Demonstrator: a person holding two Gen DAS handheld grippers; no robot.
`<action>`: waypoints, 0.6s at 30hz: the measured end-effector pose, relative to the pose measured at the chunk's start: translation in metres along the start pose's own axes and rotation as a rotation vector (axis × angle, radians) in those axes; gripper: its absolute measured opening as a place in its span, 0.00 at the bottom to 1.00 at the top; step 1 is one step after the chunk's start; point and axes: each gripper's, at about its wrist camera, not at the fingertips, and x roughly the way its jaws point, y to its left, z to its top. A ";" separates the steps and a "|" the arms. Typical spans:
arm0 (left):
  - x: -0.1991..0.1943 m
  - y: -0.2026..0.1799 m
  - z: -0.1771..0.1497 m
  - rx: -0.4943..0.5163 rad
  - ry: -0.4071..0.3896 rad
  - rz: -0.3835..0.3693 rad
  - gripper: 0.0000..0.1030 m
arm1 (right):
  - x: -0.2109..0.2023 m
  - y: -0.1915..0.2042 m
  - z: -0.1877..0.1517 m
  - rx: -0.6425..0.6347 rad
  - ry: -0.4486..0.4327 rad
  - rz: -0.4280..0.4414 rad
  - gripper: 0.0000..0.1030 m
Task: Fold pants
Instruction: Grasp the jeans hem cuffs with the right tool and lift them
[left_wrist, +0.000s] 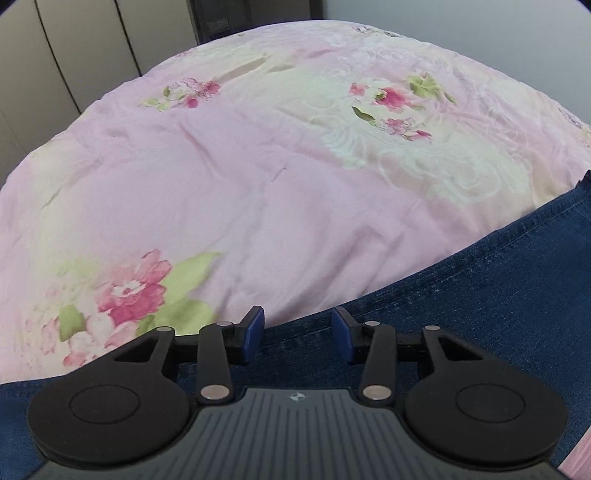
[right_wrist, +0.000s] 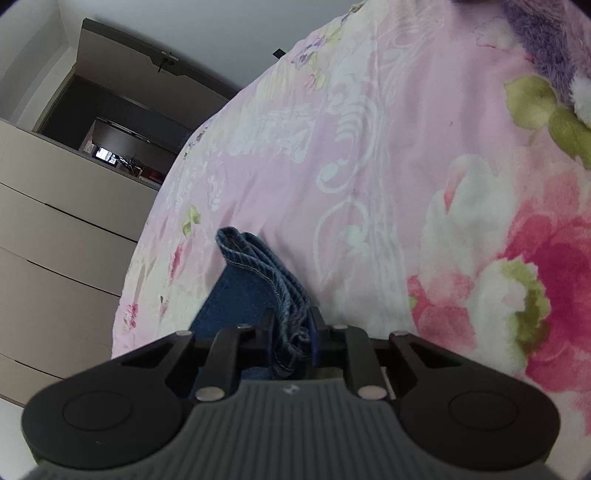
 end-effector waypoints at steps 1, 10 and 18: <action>-0.007 0.006 -0.003 -0.018 -0.008 0.001 0.48 | -0.005 0.007 0.001 0.004 -0.006 0.014 0.12; -0.100 0.065 -0.055 -0.230 -0.094 -0.074 0.48 | -0.038 0.164 -0.039 -0.275 0.014 0.174 0.10; -0.153 0.125 -0.133 -0.482 -0.131 -0.112 0.48 | 0.006 0.285 -0.187 -0.506 0.196 0.272 0.10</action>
